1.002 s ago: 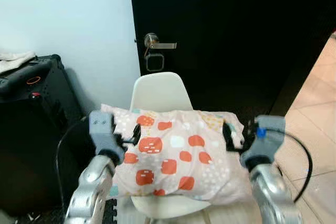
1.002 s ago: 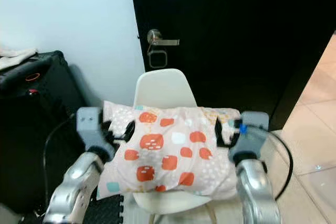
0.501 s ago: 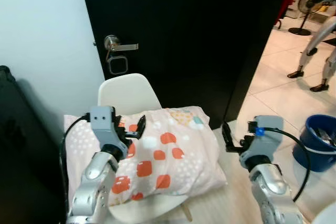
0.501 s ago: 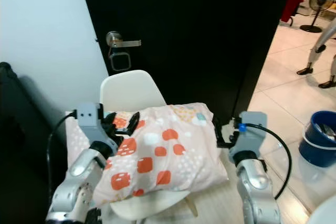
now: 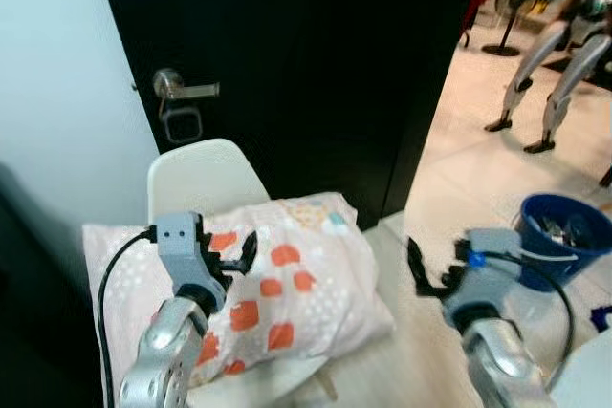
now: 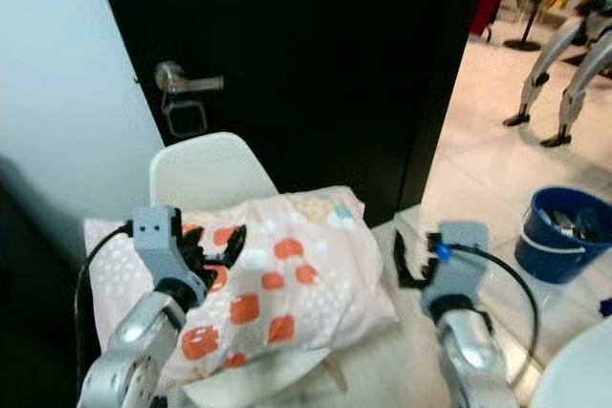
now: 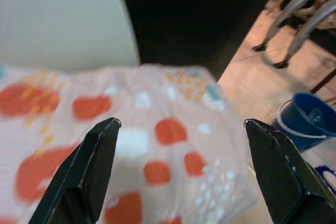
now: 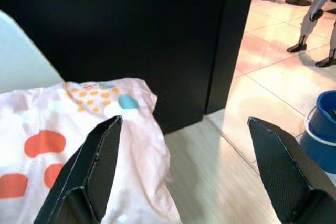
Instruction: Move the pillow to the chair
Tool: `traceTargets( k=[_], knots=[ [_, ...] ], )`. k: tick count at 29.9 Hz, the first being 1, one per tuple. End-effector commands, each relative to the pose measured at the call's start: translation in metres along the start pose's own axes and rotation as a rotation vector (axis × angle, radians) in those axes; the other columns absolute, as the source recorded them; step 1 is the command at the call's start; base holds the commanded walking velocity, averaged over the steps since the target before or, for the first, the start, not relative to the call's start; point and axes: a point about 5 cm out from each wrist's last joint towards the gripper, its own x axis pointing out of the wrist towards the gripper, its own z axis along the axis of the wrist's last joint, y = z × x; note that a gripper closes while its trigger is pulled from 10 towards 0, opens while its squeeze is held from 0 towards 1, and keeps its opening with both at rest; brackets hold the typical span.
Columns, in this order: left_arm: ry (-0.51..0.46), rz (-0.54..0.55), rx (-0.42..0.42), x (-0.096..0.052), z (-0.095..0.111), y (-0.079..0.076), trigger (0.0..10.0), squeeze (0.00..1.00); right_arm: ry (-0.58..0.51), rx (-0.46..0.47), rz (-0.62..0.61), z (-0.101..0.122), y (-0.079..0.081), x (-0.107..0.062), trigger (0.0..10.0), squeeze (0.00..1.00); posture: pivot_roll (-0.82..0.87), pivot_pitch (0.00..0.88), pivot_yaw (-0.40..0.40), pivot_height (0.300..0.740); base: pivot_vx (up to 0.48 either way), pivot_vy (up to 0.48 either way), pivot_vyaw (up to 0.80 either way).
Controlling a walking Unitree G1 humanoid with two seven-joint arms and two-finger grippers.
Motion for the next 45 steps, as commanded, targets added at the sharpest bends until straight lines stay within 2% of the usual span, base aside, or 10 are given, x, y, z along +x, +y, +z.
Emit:
traceTargets(
  k=[1,2,4,6,10,26,31,33,36,45],
  knots=[
    [0.006,-0.04,0.016,-0.003,0.0,0.003,10.0,0.0,-0.022,-0.011,0.032,0.003,0.0,-0.004,10.0,0.0,-0.07,0.0,0.006,0.74,0.0,0.0,-0.8],
    [0.006,-0.04,0.016,-0.003,0.0,0.003,10.0,0.0,-0.022,-0.011,0.032,0.003,0.0,-0.004,10.0,0.0,-0.07,0.0,0.006,0.74,0.0,0.0,-0.8],
    [-0.016,-0.101,0.086,0.003,0.004,0.0,10.0,0.0,-0.031,-0.027,0.04,0.005,0.0,0.0,10.0,0.0,-0.08,0.0,0.005,0.74,0.0,0.0,-0.8],
    [-0.022,-0.113,0.113,0.005,0.006,-0.001,10.0,0.0,-0.033,-0.038,0.041,0.006,0.0,0.001,10.0,0.0,-0.08,0.0,0.002,0.74,0.0,0.0,-0.8],
    [-0.035,-0.132,0.145,0.003,0.007,-0.002,10.0,0.0,-0.034,-0.026,0.039,0.006,0.0,0.001,10.0,0.0,-0.07,0.0,0.001,0.74,0.0,0.0,-0.8],
    [-0.068,-0.132,0.134,0.003,0.012,-0.002,10.0,0.0,-0.039,0.0,0.042,0.008,-0.002,0.004,10.0,0.0,-0.07,0.001,-0.001,0.74,0.0,0.0,-0.8],
    [-0.069,-0.136,0.133,0.003,0.011,-0.002,10.0,0.0,-0.041,-0.036,0.047,0.01,-0.004,0.004,10.0,0.0,-0.07,0.001,0.001,0.74,0.0,0.0,-0.8],
    [-0.069,-0.145,0.156,0.004,0.013,-0.001,10.0,0.0,-0.044,-0.115,0.047,0.01,-0.011,0.005,10.0,0.0,-0.07,0.003,0.006,0.74,0.0,0.0,-0.8],
    [-0.073,-0.156,0.175,0.005,0.014,-0.001,10.0,0.0,-0.044,-0.14,0.037,0.01,-0.017,0.006,10.0,0.0,-0.07,0.004,0.008,0.74,0.0,0.0,-0.8],
    [-0.087,-0.165,0.182,0.006,0.015,0.0,10.0,0.0,-0.046,-0.103,0.01,0.008,-0.02,0.007,10.0,0.0,-0.07,0.012,0.011,0.74,0.0,0.0,-0.8]
  ],
)
